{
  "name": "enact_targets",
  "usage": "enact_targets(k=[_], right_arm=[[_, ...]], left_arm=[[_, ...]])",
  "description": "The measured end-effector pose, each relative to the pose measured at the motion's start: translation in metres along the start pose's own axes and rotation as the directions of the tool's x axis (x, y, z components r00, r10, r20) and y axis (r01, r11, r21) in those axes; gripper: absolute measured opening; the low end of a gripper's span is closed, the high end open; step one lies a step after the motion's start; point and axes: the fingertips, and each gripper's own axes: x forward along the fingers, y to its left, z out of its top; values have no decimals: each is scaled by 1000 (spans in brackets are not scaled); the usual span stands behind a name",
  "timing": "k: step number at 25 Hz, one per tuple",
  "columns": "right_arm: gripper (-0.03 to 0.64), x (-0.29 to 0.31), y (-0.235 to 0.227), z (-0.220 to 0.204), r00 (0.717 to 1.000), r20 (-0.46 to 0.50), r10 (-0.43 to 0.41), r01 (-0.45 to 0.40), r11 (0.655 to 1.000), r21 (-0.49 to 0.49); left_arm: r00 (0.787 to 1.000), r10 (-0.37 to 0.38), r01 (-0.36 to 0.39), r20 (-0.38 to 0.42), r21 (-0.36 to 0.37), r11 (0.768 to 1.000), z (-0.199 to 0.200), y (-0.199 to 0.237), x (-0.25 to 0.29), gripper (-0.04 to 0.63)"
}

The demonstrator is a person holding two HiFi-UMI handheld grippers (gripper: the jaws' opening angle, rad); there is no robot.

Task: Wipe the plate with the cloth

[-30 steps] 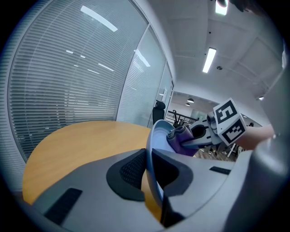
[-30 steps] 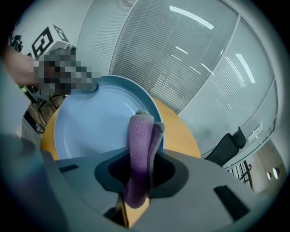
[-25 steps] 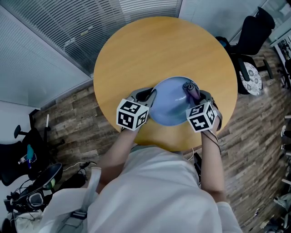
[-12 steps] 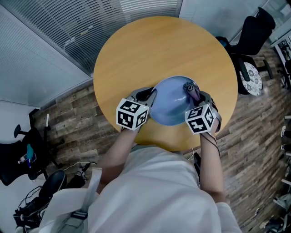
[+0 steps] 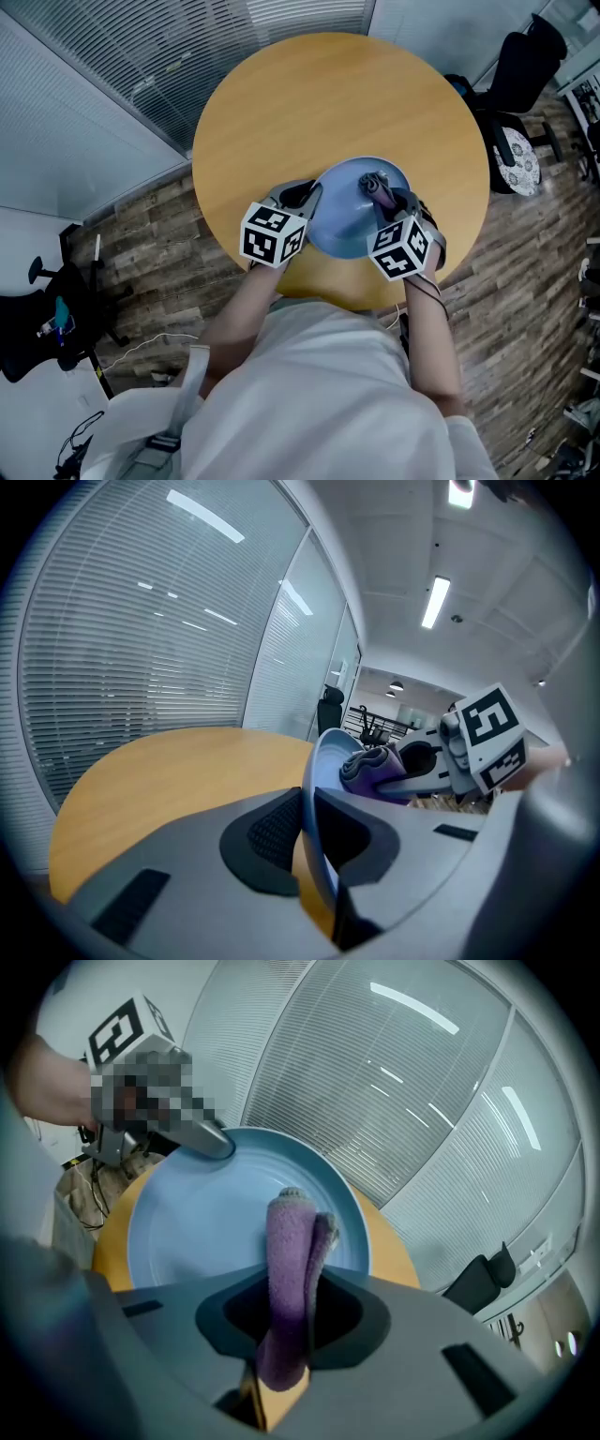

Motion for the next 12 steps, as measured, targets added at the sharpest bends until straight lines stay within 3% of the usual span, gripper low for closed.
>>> enact_targets(k=[12], right_arm=[[94, -1, 38, 32, 997, 37, 68, -64, 993, -100]], left_arm=[[1000, -11, 11, -12, 2, 1000, -7, -5, 2, 35]])
